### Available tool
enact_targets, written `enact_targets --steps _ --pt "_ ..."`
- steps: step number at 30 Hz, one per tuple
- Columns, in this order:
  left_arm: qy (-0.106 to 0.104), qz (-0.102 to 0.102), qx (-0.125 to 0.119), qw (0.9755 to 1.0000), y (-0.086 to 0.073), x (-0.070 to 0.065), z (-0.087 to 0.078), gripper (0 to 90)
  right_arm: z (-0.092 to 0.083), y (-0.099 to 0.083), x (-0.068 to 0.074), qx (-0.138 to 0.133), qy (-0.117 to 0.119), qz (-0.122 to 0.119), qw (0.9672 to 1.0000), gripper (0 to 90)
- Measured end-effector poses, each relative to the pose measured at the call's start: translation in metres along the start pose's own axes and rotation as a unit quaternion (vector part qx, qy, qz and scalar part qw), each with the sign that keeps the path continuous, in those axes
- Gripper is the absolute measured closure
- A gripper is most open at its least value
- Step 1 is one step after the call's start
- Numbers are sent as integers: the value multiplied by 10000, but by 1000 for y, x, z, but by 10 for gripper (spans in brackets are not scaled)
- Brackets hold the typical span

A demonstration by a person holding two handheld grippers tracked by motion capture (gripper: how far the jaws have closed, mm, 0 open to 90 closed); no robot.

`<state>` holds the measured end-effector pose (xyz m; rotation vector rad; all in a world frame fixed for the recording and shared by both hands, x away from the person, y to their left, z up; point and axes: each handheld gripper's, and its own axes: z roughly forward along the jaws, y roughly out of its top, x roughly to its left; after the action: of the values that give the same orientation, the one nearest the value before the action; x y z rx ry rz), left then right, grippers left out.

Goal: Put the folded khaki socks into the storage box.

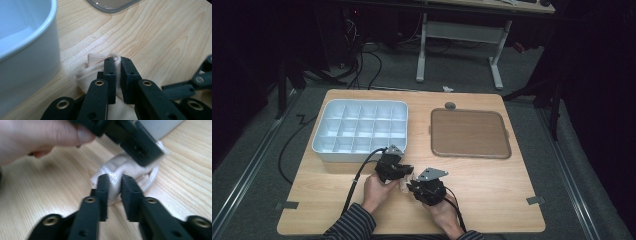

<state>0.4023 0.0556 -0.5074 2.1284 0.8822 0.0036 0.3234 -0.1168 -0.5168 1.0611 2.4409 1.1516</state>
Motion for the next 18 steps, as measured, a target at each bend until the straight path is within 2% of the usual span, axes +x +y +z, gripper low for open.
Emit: enact_targets --steps 2,8,11,13,18 --pt "-34 -36 -33 10000 0 1 2 840 -1 -3 0 9 -66 -52 10000 842" --pt "27 49 -79 10000 -1 1 3 834 1 -7 -1 92 -81 -154 9998 854" --pt "41 66 -83 9999 -1 1 3 816 2 -8 -2 103 -93 -146 9998 854" --pt "98 282 -183 9994 -3 -2 1 801 2 -9 -3 56 -78 -113 9999 852" --pt "102 235 -238 9994 -4 -3 -1 780 3 -9 -4 38 -90 -31 9999 851"
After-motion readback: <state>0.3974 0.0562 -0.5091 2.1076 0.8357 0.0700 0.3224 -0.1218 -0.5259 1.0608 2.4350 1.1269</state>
